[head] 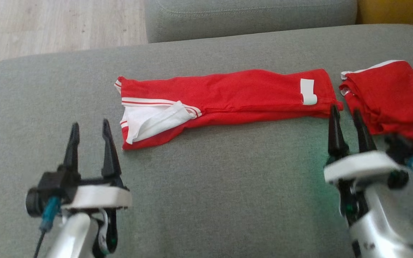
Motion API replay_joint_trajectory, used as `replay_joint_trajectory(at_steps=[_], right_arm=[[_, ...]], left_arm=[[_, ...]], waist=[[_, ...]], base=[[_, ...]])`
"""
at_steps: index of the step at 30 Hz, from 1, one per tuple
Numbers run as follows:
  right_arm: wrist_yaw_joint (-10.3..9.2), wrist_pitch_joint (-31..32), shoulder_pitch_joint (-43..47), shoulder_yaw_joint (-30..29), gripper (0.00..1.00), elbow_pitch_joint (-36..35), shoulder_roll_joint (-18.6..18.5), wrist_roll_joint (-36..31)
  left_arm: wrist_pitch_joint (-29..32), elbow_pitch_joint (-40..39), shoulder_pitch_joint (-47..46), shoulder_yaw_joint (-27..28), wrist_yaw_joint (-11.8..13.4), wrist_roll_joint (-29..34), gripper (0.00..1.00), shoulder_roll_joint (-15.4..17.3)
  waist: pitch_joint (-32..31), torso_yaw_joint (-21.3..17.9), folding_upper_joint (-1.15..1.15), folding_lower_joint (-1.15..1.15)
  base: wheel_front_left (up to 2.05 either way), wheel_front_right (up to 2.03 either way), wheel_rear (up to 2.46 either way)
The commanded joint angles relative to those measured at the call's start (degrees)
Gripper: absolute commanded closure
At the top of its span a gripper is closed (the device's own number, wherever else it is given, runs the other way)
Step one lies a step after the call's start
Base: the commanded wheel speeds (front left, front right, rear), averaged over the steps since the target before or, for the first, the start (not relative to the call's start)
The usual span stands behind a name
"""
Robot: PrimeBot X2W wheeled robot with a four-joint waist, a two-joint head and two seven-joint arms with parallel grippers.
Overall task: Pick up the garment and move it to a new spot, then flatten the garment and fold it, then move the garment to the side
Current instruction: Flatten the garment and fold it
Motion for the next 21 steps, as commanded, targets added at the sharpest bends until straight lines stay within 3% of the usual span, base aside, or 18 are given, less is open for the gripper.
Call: replay_joint_trajectory(at_steps=[1, 6, 12, 21], right_arm=[[-0.04, -0.61, -1.38, 0.18, 0.0, -3.15, 0.37, -1.37], [-0.04, -0.33, 0.04, -1.88, 0.0, -5.11, 1.09, -6.36], [-0.04, 2.48, -4.36, -6.01, 0.0, -4.83, 1.2, -10.98], [-0.04, 9.53, -13.63, -17.88, 0.0, 8.34, 1.22, -14.61]], left_arm=[[-0.28, -1.69, -1.86, 3.61, -0.83, 1.14, 0.0, -0.12], [-0.29, -1.62, -1.66, 7.25, -4.92, 5.09, 0.0, -3.58], [-0.29, -0.29, -5.24, 8.79, -9.04, 9.16, 0.0, -6.29], [-0.29, 1.46, -7.33, 11.11, -12.69, 12.37, 0.0, -8.92]], waist=[[0.11, 0.26, 0.0, 0.01], [2.86, 1.43, 0.0, 0.01], [7.19, 3.49, 0.0, 0.01], [10.98, 5.58, 0.0, 0.01]], base=[[0.0, 0.0, 0.0], [0.0, 0.0, 0.0], [0.0, 0.0, 0.0], [0.0, 0.0, 0.0]])
